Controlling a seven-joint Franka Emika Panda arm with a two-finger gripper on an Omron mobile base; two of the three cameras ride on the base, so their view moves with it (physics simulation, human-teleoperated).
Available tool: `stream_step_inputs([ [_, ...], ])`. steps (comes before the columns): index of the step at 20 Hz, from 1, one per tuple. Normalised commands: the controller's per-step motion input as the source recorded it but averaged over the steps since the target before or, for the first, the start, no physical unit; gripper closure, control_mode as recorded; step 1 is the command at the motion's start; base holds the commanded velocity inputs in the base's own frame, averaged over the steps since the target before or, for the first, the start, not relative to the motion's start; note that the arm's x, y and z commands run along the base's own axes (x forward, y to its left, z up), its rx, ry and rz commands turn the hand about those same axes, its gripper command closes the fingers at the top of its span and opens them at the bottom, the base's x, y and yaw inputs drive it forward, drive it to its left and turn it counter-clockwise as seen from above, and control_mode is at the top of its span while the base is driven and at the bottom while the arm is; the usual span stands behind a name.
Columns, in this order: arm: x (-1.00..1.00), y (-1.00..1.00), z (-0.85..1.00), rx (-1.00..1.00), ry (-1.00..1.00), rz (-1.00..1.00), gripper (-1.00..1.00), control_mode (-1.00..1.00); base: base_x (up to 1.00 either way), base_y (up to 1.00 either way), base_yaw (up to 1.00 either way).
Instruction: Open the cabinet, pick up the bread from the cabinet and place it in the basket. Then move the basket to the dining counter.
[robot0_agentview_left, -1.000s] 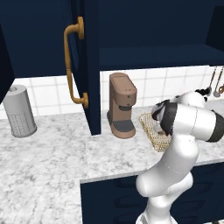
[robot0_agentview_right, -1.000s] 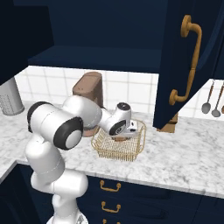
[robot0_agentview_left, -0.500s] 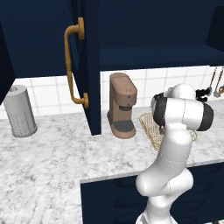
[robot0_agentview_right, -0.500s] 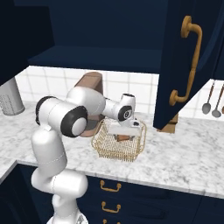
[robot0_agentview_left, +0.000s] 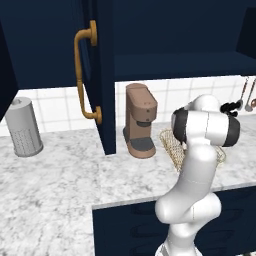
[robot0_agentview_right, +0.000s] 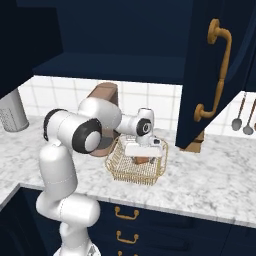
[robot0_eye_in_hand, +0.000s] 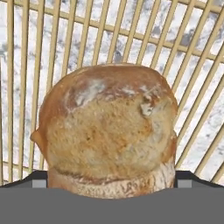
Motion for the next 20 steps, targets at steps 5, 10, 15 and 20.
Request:
stream_step_inputs([
  [5,-1.0,-0.44,-1.0,0.17,0.4,0.03,-1.0,-1.0,0.0,0.0,0.0],
  [10,-1.0,-0.38,-0.79,0.23,-0.12,0.08,-1.0,-1.0,0.0,0.0,0.0],
  [15,-1.0,0.16,-0.12,0.26,-0.55,0.05,-1.0,-1.0,0.0,0.0,0.0],
  [20,-0.97,0.59,0.03,0.17,-0.52,0.0,-1.0,-1.0,0.0,0.0,0.0],
])
